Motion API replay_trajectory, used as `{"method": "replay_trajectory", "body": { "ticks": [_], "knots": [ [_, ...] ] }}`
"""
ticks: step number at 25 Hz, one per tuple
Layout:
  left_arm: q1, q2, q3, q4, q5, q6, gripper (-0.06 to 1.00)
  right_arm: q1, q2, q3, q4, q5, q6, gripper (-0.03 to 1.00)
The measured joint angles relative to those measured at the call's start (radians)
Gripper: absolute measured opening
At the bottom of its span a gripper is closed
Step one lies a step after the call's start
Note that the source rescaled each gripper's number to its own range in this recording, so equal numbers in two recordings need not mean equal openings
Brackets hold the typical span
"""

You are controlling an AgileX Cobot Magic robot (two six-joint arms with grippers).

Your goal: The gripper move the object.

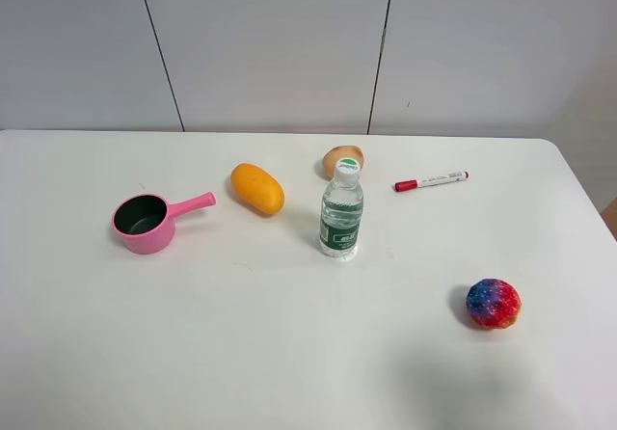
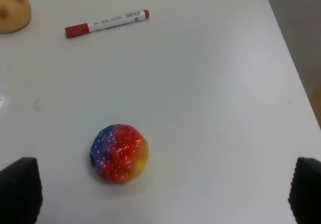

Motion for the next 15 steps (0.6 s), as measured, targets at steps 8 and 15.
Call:
{"method": "replay_trajectory", "body": {
  "ticks": [8, 15],
  "knots": [
    [0.0, -0.012, 0.094, -0.004, 0.076, 0.003, 1.0, 0.0, 0.0, 0.0, 0.0, 0.0, 0.0, 1.0],
    [0.0, -0.012, 0.094, -0.006, 0.077, 0.003, 1.0, 0.0, 0.0, 0.0, 0.0, 0.0, 0.0, 1.0]
  ]
}}
